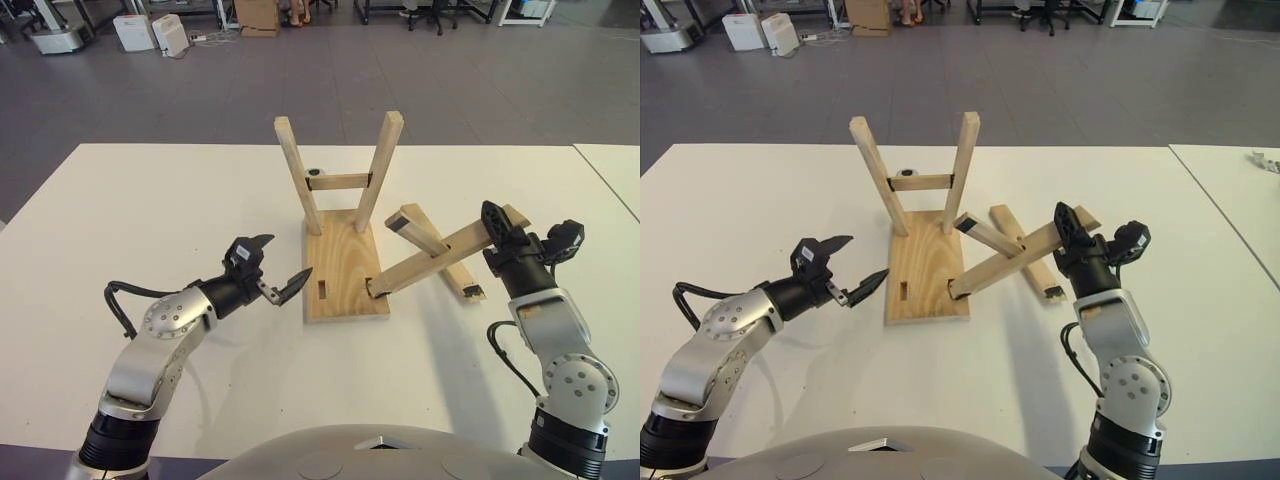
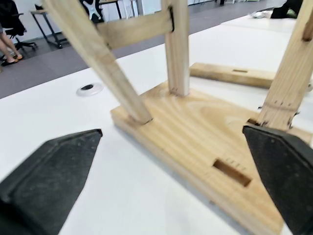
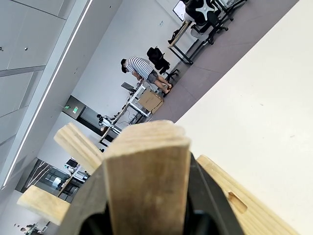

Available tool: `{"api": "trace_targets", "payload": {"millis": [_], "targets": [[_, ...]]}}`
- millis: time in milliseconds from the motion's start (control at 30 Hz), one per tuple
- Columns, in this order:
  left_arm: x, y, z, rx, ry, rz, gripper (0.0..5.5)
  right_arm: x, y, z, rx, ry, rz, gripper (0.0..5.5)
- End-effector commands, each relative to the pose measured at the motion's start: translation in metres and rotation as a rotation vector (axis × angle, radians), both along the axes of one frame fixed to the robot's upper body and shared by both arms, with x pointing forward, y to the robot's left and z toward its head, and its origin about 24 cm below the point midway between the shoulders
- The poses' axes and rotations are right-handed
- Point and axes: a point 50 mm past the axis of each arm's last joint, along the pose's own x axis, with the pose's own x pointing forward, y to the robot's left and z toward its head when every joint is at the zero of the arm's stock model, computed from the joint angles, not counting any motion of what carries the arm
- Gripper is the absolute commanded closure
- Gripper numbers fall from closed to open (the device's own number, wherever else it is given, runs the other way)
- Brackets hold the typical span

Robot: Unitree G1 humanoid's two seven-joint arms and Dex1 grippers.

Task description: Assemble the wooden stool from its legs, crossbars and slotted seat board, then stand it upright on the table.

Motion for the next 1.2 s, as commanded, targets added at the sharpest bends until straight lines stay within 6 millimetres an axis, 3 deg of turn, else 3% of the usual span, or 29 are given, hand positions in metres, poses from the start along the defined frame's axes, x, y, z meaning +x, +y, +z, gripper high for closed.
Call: {"api": "trace_targets", "payload": {"millis": [33,300,500,633,800,1067,1200], "targets": [[0.001,0.008,-0.014,0.057,0.029,0.054,0.20,0.004,0.008,0.009,-0.053,-0.047,-0.003,4.47],[0.003,0.014,-0.016,0.066,0.022,0.091,0.20,0.000,0.006,0.006,-0.266,0.047,-0.031,4.47],[0.005,0.013,-0.015,0.061,0.013,0.101,0.20,0.015,0.006,0.021,-0.513,-0.018,0.001,4.43],[0.006,0.010,-0.014,0.053,0.010,0.096,0.20,0.014,0.021,0.001,-0.630,-0.003,0.157,4.43],[0.006,0.009,-0.011,0.060,0.005,0.099,0.20,0.003,0.031,-0.016,-0.712,0.042,0.200,4.42],[0.009,0.005,-0.007,0.061,-0.007,0.096,0.20,0.003,0.020,-0.024,-0.770,0.159,0.097,4.41],[0.010,0.004,-0.006,0.059,-0.014,0.096,0.20,-0.007,0.033,-0.039,-0.969,0.160,0.273,4.39]]}}
